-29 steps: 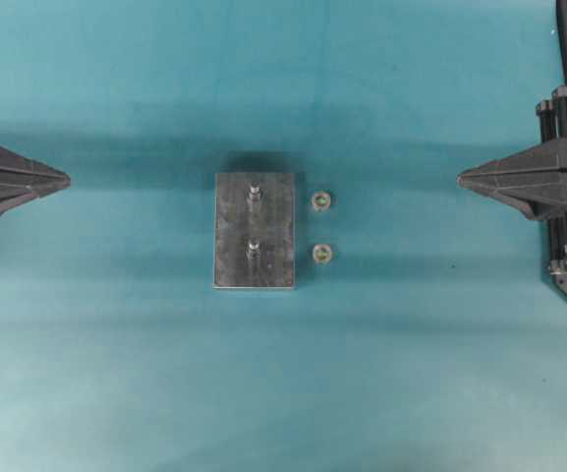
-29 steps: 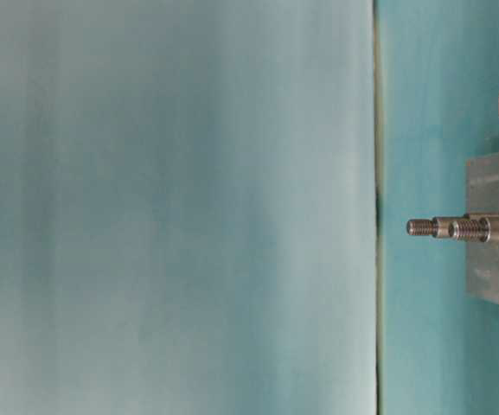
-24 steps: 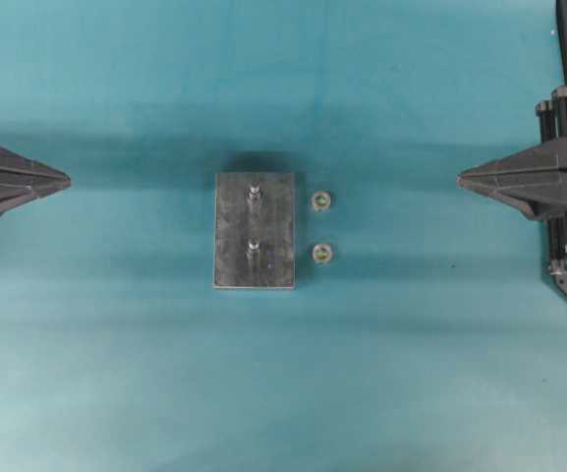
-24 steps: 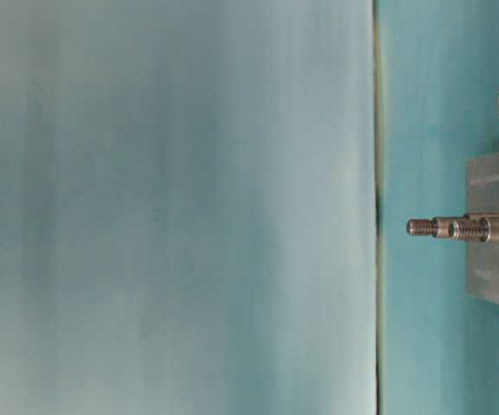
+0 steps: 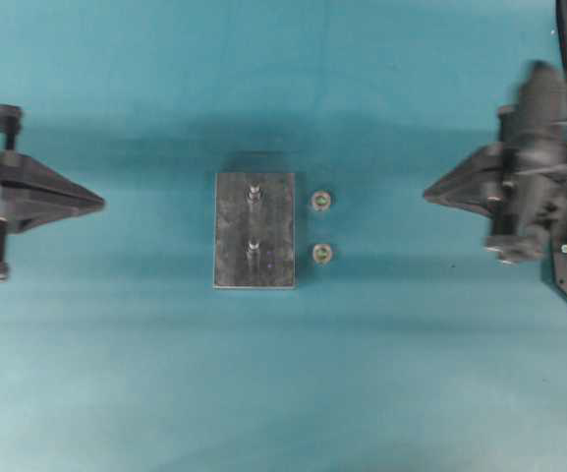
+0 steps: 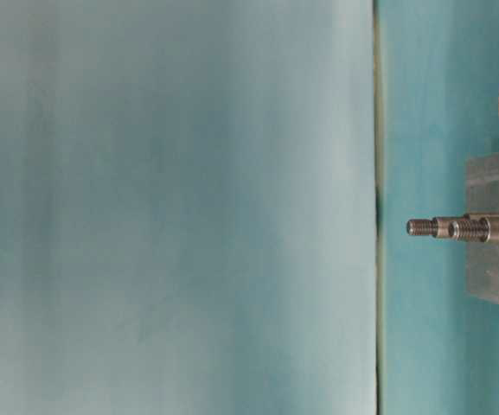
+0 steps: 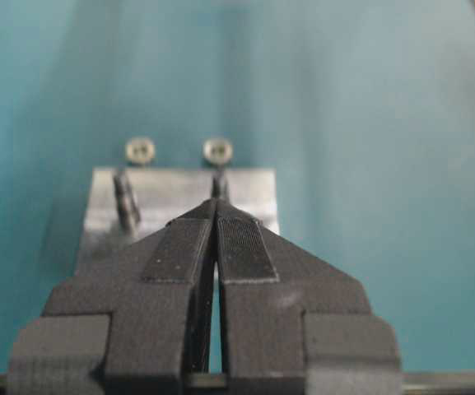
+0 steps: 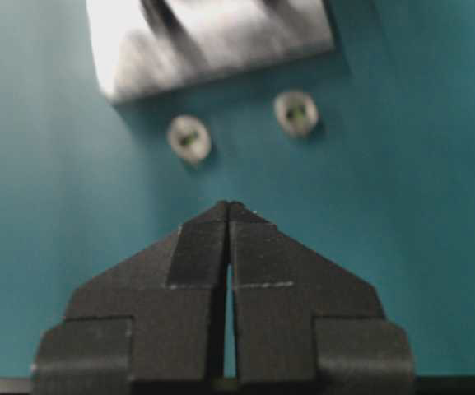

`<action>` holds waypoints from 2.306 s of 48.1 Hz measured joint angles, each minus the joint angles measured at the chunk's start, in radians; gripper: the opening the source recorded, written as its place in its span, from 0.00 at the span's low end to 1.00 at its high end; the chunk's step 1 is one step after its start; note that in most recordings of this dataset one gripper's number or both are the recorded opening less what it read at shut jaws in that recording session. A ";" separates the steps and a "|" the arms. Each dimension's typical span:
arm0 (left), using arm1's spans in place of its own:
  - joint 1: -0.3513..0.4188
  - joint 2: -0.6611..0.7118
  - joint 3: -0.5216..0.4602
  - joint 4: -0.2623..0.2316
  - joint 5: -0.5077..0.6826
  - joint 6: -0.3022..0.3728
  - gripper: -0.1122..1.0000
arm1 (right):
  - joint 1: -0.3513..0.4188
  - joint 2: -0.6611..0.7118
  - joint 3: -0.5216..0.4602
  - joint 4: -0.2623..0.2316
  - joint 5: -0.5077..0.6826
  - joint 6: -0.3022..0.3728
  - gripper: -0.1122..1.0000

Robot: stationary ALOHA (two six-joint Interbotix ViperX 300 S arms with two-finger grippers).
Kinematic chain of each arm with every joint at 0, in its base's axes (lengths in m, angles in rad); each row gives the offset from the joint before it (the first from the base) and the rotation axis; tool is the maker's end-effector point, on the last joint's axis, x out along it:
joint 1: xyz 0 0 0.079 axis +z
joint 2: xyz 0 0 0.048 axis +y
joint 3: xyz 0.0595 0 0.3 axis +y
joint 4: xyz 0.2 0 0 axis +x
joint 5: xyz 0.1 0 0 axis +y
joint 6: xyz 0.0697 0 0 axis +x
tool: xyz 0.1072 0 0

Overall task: Insert the washer onto the shaft.
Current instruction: 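Move the open right gripper over the upper metal washer beside the block, then close the right gripper on the upper washer and lift it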

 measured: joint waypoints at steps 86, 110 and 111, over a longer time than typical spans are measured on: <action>-0.023 0.023 -0.012 0.002 0.164 0.002 0.10 | -0.038 0.894 -0.538 -0.097 0.173 -0.092 0.88; -0.023 0.018 -0.006 0.002 0.163 0.002 0.10 | -0.040 0.899 -0.543 -0.101 0.198 -0.092 0.88; -0.023 0.020 -0.006 0.002 0.161 0.002 0.10 | -0.040 0.897 -0.543 -0.101 0.199 -0.092 0.88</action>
